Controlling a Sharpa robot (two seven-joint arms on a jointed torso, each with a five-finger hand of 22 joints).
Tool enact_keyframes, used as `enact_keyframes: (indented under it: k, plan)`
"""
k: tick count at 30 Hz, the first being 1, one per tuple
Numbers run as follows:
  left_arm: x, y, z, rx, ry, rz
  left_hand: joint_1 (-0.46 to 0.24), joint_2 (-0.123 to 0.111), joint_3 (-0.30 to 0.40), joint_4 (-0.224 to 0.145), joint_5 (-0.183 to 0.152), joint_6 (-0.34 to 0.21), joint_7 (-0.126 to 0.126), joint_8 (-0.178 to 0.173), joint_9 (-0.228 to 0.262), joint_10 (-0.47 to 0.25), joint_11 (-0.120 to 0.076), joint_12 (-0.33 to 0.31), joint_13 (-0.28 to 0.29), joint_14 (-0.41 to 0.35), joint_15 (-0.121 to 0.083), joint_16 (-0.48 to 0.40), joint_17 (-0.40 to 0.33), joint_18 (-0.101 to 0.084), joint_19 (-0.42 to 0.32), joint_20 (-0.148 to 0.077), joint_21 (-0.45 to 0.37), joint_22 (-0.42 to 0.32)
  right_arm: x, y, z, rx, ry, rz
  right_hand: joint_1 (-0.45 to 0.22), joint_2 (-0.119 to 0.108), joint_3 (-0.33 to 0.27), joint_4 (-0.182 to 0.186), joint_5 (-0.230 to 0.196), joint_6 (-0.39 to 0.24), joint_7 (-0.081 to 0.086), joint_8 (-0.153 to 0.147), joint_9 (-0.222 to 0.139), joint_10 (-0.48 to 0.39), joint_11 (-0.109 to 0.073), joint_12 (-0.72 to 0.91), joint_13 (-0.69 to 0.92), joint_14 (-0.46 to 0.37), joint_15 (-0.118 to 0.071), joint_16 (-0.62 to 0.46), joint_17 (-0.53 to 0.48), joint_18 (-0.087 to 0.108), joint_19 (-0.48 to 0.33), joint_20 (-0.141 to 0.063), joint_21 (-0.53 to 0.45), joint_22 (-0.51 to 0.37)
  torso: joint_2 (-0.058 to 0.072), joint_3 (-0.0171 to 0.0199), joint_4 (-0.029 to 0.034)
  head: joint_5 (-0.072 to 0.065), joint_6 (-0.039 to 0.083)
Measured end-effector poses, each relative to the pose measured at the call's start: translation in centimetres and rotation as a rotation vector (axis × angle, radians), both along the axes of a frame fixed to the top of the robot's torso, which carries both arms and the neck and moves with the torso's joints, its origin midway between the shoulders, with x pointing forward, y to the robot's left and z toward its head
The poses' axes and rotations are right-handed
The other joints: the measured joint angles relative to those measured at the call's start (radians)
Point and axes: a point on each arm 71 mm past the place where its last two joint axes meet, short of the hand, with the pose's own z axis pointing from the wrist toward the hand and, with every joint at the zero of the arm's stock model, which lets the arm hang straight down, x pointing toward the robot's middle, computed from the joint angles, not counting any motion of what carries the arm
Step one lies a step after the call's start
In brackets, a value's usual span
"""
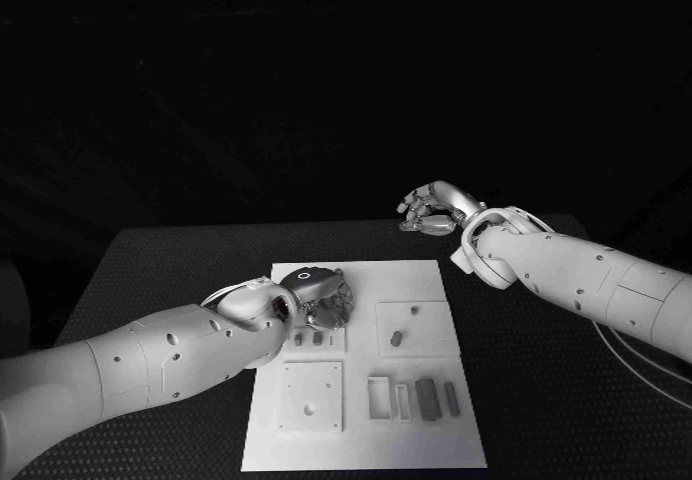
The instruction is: Assemble the parts on the task board
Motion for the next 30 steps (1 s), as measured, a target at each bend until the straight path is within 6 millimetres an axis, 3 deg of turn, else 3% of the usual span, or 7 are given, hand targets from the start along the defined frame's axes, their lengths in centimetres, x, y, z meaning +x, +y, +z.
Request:
enact_keyframes:
  k: [13, 21, 28, 29, 30]
  plan:
    - [0.13, -0.15, 0.13, 0.021, 0.000, -0.006, 0.005, 0.034, 0.003, -0.003, 0.010, 0.041, -0.017, 0.023, -0.007, 0.052, -0.011, 0.001, -0.015, 0.014, -0.014, 0.016, 0.000, 0.002, -0.005, 0.000, -0.001, 0.000, -0.01, 0.09, 0.00, 0.001, 0.000, 0.002, 0.000, 0.000, 0.000, 0.000, 0.000, 0.000, 0.000, 0.000, 0.000, 0.004, 0.004, 0.000, -0.002, 0.000, 0.000, -0.004, 0.000, 0.000, -0.002, 0.002, -0.004, 0.000, 0.000, 0.0005, 0.0001, -0.003, -0.007]
    - [0.09, -0.23, 0.13, 0.027, -0.004, -0.008, 0.008, 0.058, 0.012, -0.018, 0.056, 0.055, -0.020, 0.031, -0.010, 0.073, -0.016, 0.002, -0.011, 0.027, -0.020, 0.027, 0.003, 0.000, -0.005, 0.000, -0.001, 0.000, -0.03, 0.13, 0.01, 0.001, 0.000, 0.003, 0.000, 0.000, -0.003, -0.003, 0.000, 0.000, 0.000, 0.000, 0.000, 0.003, 0.004, 0.000, -0.002, 0.000, 0.000, -0.004, 0.000, 0.000, -0.004, 0.004, -0.004, 0.000, 0.000, 0.0003, 0.0007, -0.003, -0.008]
    - [0.03, -0.19, 0.08, 0.023, -0.010, -0.007, 0.010, 0.065, 0.014, -0.022, 0.056, 0.062, -0.020, 0.033, -0.011, 0.081, -0.024, 0.001, -0.011, 0.032, -0.025, 0.027, 0.002, 0.000, -0.004, 0.000, -0.001, 0.000, -0.03, 0.13, 0.01, 0.001, 0.000, 0.003, 0.000, 0.000, -0.003, -0.003, 0.000, 0.000, 0.000, 0.000, 0.000, 0.003, 0.004, 0.000, -0.003, 0.000, 0.000, -0.004, 0.000, 0.000, -0.004, 0.004, -0.004, 0.000, 0.000, 0.0000, 0.0009, -0.002, -0.005]
    - [0.01, -0.18, 0.07, 0.022, -0.011, -0.007, 0.010, 0.065, 0.018, -0.024, 0.053, 0.064, -0.022, 0.035, -0.012, 0.083, -0.025, 0.002, -0.011, 0.038, -0.026, 0.027, 0.001, 0.000, 0.000, 0.000, -0.001, 0.000, -0.03, 0.12, 0.01, 0.001, 0.000, 0.003, 0.000, 0.000, -0.003, -0.003, 0.000, 0.000, 0.000, 0.000, 0.000, 0.003, 0.004, 0.000, -0.003, 0.000, 0.000, -0.004, 0.000, 0.000, -0.004, 0.004, -0.004, 0.000, 0.000, -0.0001, 0.0008, -0.001, -0.005]
    - [-0.01, -0.18, 0.06, 0.020, -0.013, -0.007, 0.010, 0.065, 0.035, -0.022, 0.027, 0.067, -0.022, 0.035, -0.012, 0.085, -0.026, 0.002, -0.011, 0.043, -0.025, 0.027, -0.001, 0.000, 0.005, -0.001, -0.001, 0.000, -0.03, 0.12, 0.01, 0.001, 0.000, 0.003, 0.000, 0.000, -0.003, -0.003, 0.000, 0.000, 0.000, 0.000, 0.000, 0.003, 0.004, 0.000, -0.003, 0.000, 0.000, -0.004, 0.000, 0.000, -0.004, 0.004, -0.004, 0.000, 0.000, 0.0000, 0.0008, -0.001, -0.005]
